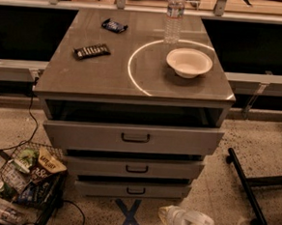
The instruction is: Close bottom drawer
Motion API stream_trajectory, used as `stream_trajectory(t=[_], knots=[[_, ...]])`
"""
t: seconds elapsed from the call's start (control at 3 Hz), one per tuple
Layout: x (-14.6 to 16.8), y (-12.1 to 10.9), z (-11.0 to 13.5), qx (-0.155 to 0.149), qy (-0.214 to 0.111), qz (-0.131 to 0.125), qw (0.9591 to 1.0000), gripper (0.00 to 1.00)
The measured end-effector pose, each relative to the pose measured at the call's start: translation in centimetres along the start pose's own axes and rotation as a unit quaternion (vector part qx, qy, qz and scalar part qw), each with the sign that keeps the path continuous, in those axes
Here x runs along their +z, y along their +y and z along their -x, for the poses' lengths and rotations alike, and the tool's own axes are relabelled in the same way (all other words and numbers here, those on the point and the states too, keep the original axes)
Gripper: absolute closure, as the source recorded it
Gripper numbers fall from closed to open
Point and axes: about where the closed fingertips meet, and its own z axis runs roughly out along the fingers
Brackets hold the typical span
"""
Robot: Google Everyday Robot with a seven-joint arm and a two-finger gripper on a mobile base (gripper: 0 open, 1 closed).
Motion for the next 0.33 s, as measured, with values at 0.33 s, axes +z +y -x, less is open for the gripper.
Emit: stream_trajectory(t=[0.33], knots=[[-0.04,0.03,-0.14,0.001,0.001,0.0,1.0,1.0]])
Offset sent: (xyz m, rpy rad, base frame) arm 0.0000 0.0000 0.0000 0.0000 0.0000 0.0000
